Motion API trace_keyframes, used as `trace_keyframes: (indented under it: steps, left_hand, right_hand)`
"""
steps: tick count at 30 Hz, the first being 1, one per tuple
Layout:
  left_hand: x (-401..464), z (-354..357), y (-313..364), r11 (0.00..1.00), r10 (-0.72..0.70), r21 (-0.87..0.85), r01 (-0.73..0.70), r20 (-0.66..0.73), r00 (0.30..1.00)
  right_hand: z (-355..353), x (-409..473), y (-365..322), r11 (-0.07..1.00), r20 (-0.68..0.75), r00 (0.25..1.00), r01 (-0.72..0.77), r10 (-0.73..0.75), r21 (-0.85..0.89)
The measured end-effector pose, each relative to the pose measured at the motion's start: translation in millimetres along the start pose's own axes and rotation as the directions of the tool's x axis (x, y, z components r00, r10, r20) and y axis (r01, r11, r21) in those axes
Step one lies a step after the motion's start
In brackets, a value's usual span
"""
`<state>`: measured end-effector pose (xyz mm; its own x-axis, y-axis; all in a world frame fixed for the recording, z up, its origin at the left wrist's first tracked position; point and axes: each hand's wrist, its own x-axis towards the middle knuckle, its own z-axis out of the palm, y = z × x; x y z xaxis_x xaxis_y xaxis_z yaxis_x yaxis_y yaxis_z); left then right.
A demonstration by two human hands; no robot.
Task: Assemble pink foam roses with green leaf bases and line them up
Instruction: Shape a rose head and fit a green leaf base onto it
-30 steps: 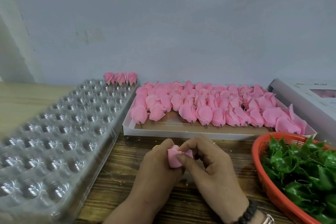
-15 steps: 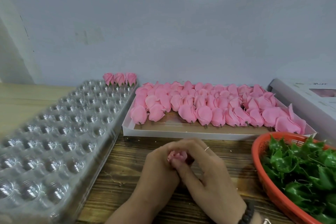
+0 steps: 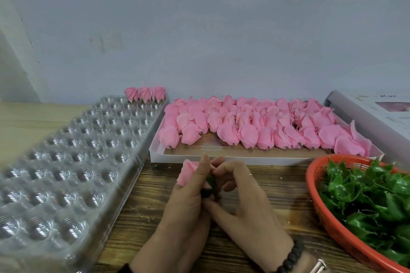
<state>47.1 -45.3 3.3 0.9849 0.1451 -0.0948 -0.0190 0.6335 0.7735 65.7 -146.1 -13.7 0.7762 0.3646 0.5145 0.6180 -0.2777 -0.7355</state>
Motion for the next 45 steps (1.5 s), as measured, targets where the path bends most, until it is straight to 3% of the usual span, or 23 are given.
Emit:
trace_keyframes:
  steps: [9, 14, 18, 23, 27, 30, 34, 41, 45]
  left_hand:
    - [-2, 4, -3, 0.995, -0.077, -0.055, 0.08, 0.054, 0.996]
    - [0, -2, 5, 0.989, -0.137, -0.04, 0.141, 0.082, 0.987]
    - [-1, -2, 6, 0.987, -0.121, -0.09, 0.134, 0.138, 0.983]
    - [2, -3, 3, 0.987, -0.124, -0.098, 0.126, 0.032, 0.992]
    - [2, -2, -1, 0.988, -0.117, -0.096, 0.118, 0.014, 0.993]
    - [2, -3, -2, 0.986, -0.132, -0.097, 0.135, 0.032, 0.991]
    - [3, -4, 0, 0.994, -0.098, -0.045, 0.102, 0.07, 0.993]
    - [5, -5, -5, 0.996, -0.081, -0.035, 0.081, 0.012, 0.997]
    - [4, -4, -4, 0.999, -0.026, -0.018, 0.027, 0.064, 0.998]
  right_hand:
    - [0, 1, 0, 1.0, -0.069, 0.998, 0.008, -0.01, -0.028]
    - [-4, 3, -7, 0.948, 0.018, 0.989, -0.148, 0.149, 0.281]
    - [-6, 5, -9, 0.864, 0.107, 0.978, -0.208, 0.179, 0.458]
    - [-2, 2, -4, 0.906, 0.104, 0.97, -0.242, 0.219, 0.347]
    - [-1, 1, -6, 0.955, 0.055, 0.983, -0.184, 0.176, 0.232]
    - [-3, 2, -9, 0.937, 0.029, 0.983, -0.184, 0.184, 0.298]
    - [-8, 4, -10, 0.878, 0.115, 0.97, -0.244, 0.215, 0.411]
    - [-2, 2, -3, 0.94, 0.065, 0.963, -0.269, 0.261, 0.209]
    - [-3, 2, -6, 0.951, 0.065, 0.974, -0.228, 0.219, 0.211]
